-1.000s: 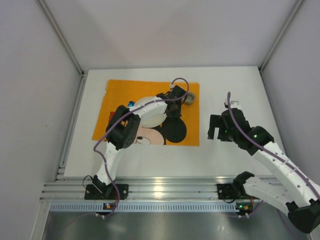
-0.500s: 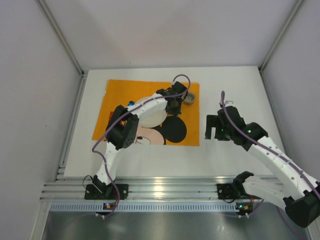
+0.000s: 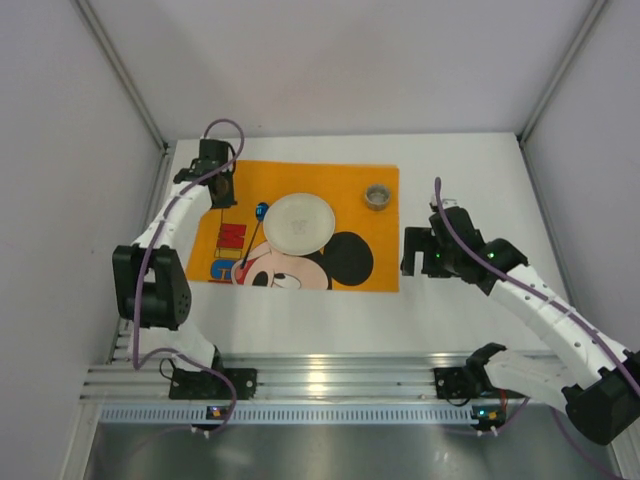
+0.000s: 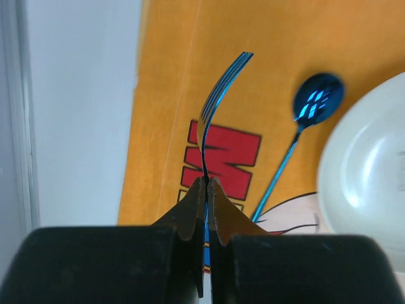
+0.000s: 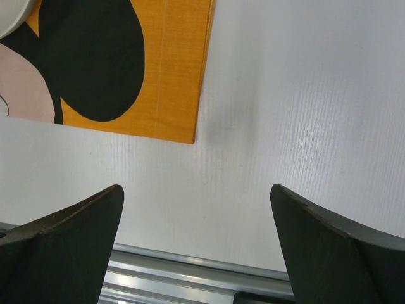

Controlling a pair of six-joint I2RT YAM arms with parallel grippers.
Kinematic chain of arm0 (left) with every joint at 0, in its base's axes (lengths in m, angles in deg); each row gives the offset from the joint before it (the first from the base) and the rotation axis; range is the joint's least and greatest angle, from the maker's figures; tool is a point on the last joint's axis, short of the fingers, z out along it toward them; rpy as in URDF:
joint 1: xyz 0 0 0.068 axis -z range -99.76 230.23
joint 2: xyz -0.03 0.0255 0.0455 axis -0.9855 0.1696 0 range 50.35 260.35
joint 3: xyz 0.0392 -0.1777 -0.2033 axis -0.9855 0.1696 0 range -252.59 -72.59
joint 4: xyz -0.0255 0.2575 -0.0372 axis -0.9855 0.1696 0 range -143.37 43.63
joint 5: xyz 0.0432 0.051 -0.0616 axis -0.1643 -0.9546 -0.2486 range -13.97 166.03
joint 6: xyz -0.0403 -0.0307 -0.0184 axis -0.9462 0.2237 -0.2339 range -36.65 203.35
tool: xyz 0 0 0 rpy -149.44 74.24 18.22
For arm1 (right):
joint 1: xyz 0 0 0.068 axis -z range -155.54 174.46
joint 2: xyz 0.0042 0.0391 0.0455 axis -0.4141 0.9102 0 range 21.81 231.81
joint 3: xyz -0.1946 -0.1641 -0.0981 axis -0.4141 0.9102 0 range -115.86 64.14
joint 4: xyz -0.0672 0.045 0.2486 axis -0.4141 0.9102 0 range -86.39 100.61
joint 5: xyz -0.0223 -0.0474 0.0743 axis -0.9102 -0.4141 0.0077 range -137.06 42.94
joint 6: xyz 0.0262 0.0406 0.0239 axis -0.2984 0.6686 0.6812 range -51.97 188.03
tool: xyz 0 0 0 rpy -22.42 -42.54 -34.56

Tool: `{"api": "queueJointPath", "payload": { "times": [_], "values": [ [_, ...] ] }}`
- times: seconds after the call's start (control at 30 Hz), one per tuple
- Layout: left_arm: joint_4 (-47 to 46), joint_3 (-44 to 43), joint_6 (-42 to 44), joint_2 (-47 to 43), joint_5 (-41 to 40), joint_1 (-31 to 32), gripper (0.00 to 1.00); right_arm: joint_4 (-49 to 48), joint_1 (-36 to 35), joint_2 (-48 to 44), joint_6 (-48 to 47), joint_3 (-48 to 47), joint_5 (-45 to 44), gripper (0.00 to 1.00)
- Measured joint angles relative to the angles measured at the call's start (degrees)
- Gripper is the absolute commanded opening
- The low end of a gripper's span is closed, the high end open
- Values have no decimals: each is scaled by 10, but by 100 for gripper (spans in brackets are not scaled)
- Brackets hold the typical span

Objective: Set the dinner table for one person

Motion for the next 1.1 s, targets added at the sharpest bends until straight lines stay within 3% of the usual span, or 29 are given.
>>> {"api": "queueJointPath", "payload": {
  "times": [0.33,0.5,0.8,1.1],
  "values": [
    [-30,48,54,112,4,-33,0,-1,0,-3,-3,0,17,100],
    [-61,48,65,124,-2,-37,61,2,0,-21,-4,1,22,100],
    [-102,72,45,92,57,-32,51,6,3,-33,-13,1,23,100],
    [-112,81,34,91,114,22,41,6,4,-23,-22,1,22,100]
  ]
}}
